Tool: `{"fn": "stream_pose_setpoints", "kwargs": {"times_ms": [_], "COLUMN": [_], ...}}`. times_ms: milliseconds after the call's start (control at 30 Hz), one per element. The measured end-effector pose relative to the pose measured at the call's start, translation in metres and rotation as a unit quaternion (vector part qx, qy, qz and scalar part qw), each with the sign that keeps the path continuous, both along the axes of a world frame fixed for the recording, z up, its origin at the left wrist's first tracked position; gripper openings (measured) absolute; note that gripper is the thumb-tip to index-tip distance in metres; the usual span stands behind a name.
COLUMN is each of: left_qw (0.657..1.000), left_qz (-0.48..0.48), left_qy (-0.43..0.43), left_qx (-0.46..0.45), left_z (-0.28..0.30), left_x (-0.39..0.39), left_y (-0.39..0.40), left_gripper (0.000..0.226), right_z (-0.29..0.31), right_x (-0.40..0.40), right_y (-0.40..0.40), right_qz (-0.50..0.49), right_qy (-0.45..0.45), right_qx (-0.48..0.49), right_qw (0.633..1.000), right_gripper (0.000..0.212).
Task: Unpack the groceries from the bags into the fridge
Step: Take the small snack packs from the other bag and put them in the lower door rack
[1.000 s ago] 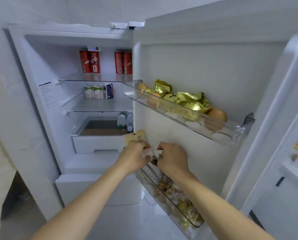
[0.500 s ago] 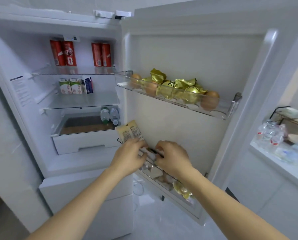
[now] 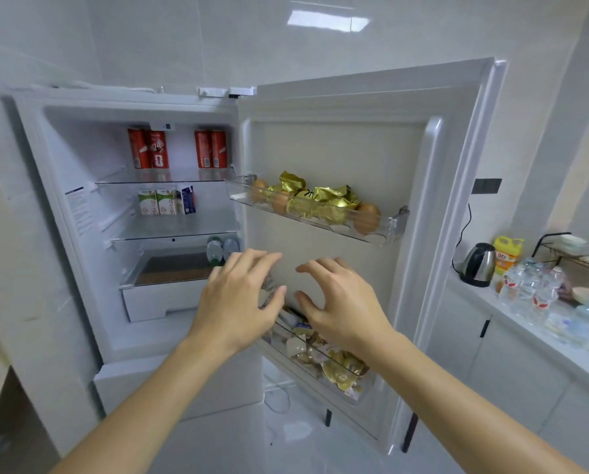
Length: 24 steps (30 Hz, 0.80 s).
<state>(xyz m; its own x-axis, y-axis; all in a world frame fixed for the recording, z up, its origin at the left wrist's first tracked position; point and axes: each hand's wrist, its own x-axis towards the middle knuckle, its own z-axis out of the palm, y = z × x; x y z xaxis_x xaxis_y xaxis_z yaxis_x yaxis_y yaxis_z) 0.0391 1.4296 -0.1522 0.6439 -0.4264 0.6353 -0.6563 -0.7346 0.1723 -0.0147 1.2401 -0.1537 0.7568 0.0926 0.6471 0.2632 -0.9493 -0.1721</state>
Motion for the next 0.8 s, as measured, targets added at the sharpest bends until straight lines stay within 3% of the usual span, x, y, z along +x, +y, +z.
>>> {"fn": "stream_pose_setpoints", "kwargs": {"times_ms": [133, 267, 367, 500, 600, 800], "left_qw": [0.998, 0.99, 0.971, 0.932, 0.905, 0.898], "left_qz": [-0.01, -0.055, -0.101, -0.132, -0.123, -0.056], "left_qy": [-0.054, -0.133, -0.215, -0.325, -0.358, -0.341], "left_qx": [0.004, 0.004, 0.019, 0.09, 0.195, 0.272], "left_z": [0.035, 0.085, 0.131, 0.184, 0.203, 0.198], "left_x": [-0.039, -0.072, -0.081, -0.071, -0.057, -0.037], "left_y": [-0.018, -0.061, -0.106, -0.172, -0.212, -0.223], "left_gripper": [0.06, 0.059, 0.059, 0.056, 0.055, 0.06], "right_z": [0.035, 0.069, 0.083, 0.075, 0.06, 0.048], "right_x": [-0.041, -0.073, -0.085, -0.076, -0.067, -0.06], "right_y": [-0.016, -0.056, -0.091, -0.126, -0.135, -0.129], "right_qz": [0.039, 0.027, -0.034, -0.069, -0.024, -0.021], "right_qy": [-0.11, -0.266, -0.335, -0.235, -0.106, -0.118], "right_qx": [-0.007, 0.048, 0.11, 0.276, 0.382, 0.365], "right_qw": [0.993, 0.962, 0.935, 0.929, 0.918, 0.923], "right_gripper": [0.032, 0.022, 0.036, 0.077, 0.087, 0.088]}}
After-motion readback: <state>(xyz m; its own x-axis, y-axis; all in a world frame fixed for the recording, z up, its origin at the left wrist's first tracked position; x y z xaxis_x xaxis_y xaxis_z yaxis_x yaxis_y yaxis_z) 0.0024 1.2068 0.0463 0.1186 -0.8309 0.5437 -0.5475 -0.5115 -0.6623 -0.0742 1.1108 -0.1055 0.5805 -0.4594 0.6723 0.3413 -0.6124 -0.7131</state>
